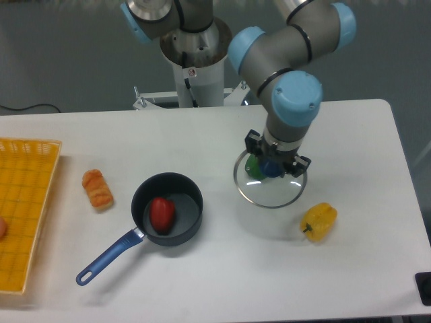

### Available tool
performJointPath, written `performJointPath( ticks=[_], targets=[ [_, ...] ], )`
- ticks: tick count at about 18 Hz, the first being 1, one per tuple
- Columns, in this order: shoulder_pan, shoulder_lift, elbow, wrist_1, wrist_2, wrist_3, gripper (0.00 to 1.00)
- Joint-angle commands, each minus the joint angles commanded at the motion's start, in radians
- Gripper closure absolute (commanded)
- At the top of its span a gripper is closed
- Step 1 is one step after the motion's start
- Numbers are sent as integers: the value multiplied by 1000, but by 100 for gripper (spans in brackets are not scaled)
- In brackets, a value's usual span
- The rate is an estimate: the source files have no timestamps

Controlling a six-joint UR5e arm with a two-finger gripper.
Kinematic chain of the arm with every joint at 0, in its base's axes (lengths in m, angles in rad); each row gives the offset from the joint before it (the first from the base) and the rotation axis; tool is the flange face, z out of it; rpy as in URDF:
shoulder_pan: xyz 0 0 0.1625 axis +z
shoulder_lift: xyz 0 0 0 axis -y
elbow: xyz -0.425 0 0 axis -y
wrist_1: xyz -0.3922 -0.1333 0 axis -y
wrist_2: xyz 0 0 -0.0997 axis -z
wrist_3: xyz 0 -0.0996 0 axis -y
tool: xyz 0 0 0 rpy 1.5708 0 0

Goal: Close the pot lid
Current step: 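Carry the glass lid over toward the blue-handled saucepan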

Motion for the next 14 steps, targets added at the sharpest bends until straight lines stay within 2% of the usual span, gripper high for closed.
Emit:
performJointPath(
  ticks=[14],
  targets=[
    [-176, -6, -3, 12, -8, -322, 44]
  ],
)
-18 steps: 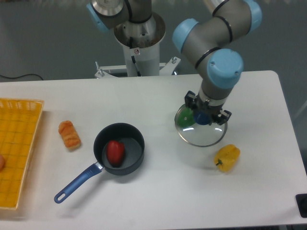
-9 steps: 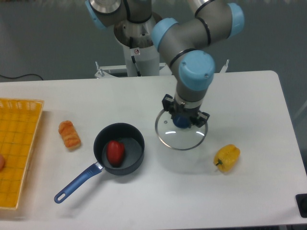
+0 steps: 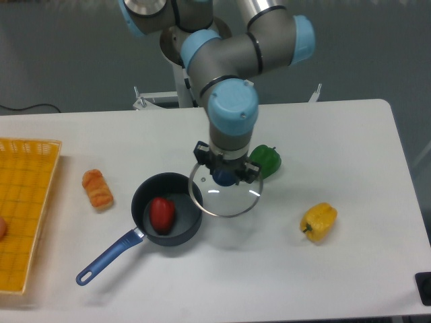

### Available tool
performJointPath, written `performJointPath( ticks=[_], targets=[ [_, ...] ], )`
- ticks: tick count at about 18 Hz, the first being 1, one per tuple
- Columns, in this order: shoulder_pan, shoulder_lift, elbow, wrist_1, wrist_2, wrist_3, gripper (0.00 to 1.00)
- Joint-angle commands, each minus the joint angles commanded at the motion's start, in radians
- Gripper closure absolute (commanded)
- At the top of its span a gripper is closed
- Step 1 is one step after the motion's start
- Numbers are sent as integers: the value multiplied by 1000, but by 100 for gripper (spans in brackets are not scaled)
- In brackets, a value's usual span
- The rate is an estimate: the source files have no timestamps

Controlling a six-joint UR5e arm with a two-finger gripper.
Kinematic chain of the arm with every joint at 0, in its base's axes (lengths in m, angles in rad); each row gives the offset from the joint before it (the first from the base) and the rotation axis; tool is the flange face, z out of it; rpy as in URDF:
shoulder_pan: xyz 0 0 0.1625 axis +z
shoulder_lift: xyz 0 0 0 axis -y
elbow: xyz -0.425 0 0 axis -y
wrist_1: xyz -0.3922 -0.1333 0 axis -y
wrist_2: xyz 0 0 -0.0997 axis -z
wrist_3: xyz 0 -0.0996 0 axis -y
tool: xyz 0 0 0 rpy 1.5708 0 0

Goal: Close the pot lid
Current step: 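Carry the glass lid over toward the blue-handled saucepan, then lower the glass lid onto the saucepan rim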

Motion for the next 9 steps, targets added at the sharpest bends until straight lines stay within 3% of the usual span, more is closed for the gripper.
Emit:
performJointPath(
  ticks=[9],
  targets=[
    [-106, -18, 0, 28, 2, -140, 44]
  ],
)
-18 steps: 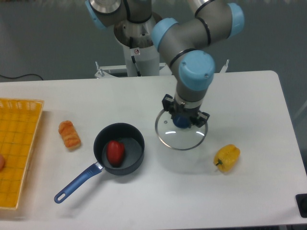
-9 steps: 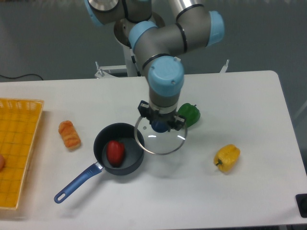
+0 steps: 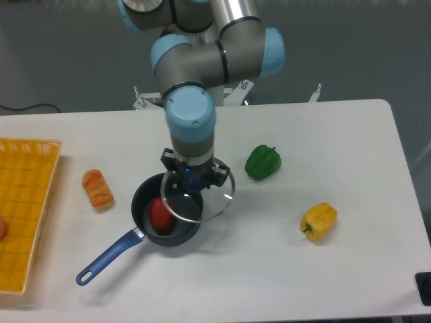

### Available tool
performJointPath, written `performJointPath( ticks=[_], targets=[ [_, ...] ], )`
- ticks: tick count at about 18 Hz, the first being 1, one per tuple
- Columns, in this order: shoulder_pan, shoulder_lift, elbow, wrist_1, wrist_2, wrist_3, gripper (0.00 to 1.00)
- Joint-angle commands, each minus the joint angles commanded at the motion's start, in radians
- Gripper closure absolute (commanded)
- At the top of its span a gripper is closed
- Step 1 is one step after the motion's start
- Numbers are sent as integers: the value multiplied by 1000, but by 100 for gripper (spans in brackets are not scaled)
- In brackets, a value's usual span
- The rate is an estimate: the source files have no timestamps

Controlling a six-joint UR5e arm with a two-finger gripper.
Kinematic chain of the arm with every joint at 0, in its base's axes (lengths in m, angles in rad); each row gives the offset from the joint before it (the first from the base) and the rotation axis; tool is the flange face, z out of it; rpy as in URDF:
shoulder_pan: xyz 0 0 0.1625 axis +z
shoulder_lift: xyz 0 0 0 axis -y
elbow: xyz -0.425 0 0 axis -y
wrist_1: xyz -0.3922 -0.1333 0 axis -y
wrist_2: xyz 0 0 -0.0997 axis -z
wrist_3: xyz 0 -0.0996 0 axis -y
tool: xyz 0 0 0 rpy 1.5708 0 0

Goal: Close the pot lid
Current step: 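Lower the glass lid onto the saucepan rim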

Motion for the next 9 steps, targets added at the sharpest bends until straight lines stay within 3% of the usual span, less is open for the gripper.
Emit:
performJointPath(
  ticks=[9],
  targets=[
    [-58, -29, -2, 32, 6, -77, 44]
  ],
)
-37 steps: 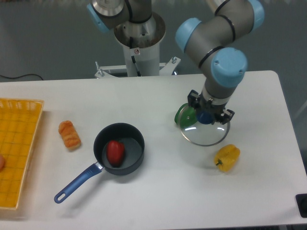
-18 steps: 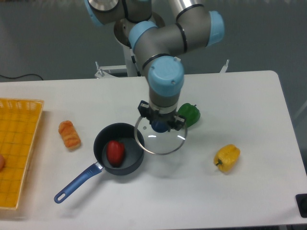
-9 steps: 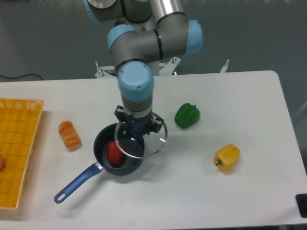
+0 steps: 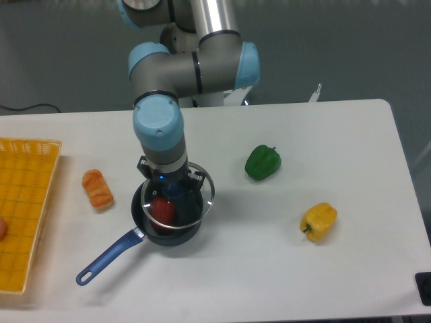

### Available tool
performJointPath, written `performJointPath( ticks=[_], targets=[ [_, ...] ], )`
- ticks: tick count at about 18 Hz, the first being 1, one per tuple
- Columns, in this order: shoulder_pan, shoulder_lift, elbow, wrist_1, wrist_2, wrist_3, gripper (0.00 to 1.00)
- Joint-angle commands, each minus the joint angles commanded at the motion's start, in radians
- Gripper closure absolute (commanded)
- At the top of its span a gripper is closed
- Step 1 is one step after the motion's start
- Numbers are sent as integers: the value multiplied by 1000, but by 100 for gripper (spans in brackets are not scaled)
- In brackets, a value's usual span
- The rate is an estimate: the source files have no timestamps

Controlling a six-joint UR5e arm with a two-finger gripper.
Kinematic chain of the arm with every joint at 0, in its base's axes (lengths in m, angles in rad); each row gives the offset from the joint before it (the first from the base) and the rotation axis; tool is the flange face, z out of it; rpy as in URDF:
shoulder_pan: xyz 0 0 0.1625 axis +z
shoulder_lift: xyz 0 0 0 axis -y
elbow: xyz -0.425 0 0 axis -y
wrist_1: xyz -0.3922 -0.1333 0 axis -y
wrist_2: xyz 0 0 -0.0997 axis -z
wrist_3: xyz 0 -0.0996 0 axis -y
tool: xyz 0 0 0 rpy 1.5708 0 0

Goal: Close the pot lid
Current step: 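Lower the glass lid onto the saucepan rim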

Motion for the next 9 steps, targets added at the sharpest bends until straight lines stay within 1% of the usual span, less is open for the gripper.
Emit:
performJointPath(
  ticks=[5, 9],
  targets=[
    [-18, -21, 0, 21, 5, -15, 44],
    [-26, -20, -11, 23, 5, -20, 43]
  ],
)
